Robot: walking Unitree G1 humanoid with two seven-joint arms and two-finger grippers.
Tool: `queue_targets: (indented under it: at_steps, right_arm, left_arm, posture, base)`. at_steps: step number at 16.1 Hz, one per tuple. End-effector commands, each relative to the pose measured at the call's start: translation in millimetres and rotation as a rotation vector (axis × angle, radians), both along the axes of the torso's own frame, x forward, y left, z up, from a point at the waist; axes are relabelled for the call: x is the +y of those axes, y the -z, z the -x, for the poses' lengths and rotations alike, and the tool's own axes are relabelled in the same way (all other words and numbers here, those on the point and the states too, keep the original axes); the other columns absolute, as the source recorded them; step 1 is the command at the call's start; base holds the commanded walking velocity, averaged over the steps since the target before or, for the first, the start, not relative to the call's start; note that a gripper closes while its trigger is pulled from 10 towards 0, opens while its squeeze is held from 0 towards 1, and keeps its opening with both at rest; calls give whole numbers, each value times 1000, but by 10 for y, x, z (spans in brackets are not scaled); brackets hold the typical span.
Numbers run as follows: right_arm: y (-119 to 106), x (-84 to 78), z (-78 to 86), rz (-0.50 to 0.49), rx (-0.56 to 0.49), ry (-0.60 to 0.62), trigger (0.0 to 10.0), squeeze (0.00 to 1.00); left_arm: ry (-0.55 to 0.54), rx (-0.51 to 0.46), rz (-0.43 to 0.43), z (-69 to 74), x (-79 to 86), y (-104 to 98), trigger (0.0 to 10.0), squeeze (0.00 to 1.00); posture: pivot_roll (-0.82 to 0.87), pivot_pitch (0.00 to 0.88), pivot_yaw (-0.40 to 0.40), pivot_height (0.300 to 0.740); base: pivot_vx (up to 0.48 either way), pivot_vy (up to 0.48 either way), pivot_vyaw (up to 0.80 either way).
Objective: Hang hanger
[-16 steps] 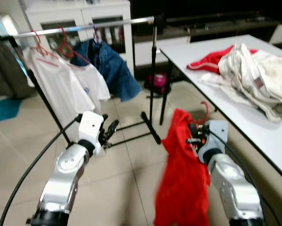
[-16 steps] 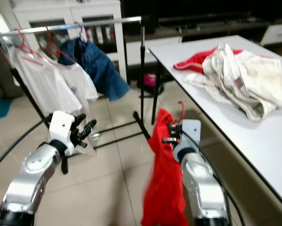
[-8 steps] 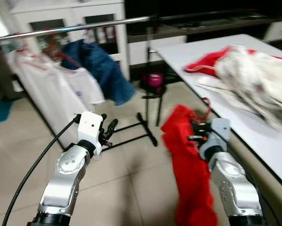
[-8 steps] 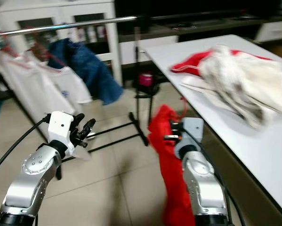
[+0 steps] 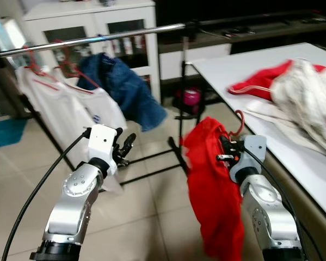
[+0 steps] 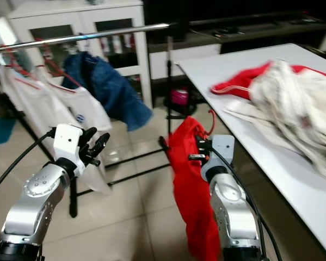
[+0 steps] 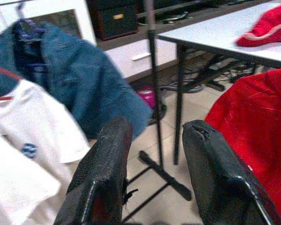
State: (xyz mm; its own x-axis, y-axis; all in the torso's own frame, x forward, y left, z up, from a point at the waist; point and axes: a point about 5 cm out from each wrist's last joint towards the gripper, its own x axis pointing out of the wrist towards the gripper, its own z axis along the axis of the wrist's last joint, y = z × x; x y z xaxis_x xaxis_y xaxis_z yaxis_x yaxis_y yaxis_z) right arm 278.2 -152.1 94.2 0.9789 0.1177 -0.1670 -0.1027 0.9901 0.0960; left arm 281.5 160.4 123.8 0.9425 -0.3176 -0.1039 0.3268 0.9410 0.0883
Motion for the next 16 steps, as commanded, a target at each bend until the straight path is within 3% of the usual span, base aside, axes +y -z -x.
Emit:
queue_targets:
  at_steps: [1,7,11,16]
  right_arm:
    - [-97,76,-12,8,-45,-38,10000,0]
    - [-112,30,-55,24,-37,-51,10000,0]
    - [-177,86,-142,11,-56,-51,10000,0]
    - [-154,-1,-125,9,-43,-19,10000,0]
  left_arm:
    - [-31,6,1,-8,71,-10,10000,251]
    - [-59,14,4,51,48,40,10000,251]
    - [-54,-15,7,-48,37,-51,10000,259]
    - [-59,-17,6,-39,40,-63,10000,251]
  posture:
    - [-97,0,65,719]
    - [-82,0,13,719]
    - [-79,0,14,719]
    - [-74,0,2,719]
  base:
    - [439,0,0]
    - [443,0,0]
    - [442,0,0]
    - [439,0,0]
